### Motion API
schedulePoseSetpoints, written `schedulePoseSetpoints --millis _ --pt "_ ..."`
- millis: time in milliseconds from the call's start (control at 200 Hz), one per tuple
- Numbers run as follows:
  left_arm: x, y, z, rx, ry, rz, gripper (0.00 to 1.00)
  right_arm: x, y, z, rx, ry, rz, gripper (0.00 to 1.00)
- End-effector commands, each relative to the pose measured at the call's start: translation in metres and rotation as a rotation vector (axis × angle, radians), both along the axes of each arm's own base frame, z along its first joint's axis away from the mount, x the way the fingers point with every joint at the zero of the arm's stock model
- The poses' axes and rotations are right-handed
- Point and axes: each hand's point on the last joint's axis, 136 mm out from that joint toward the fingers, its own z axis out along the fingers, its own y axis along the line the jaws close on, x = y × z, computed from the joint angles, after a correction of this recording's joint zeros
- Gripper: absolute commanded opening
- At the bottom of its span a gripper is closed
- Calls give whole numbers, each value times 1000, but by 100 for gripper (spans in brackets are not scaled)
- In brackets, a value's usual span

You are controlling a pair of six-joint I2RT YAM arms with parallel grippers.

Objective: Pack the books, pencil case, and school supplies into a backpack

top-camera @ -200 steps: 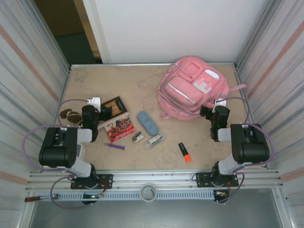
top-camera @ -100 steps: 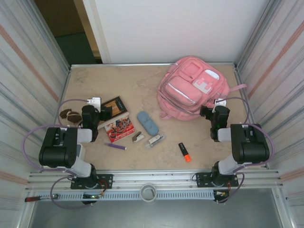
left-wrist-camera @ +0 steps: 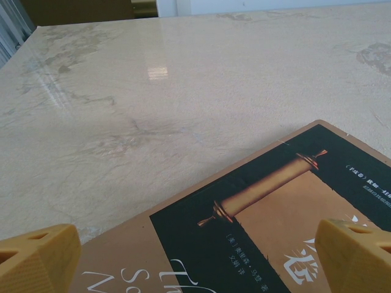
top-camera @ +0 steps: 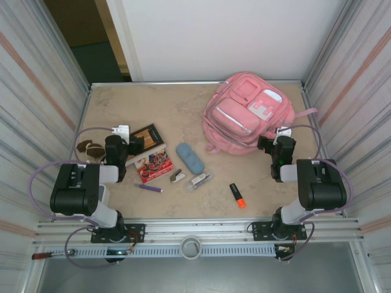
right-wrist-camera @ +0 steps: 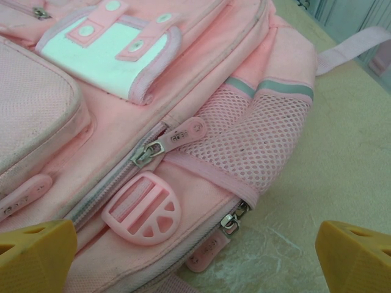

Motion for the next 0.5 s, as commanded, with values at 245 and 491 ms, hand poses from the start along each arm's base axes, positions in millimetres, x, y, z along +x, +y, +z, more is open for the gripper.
schedulePoseSetpoints --millis 245,491 --pt "0 14 18 1 -36 80 99 8 1 25 -2 -27 -15 99" --pt "-26 19 58 -92 -5 151 99 -26 -18 56 90 17 -180 99"
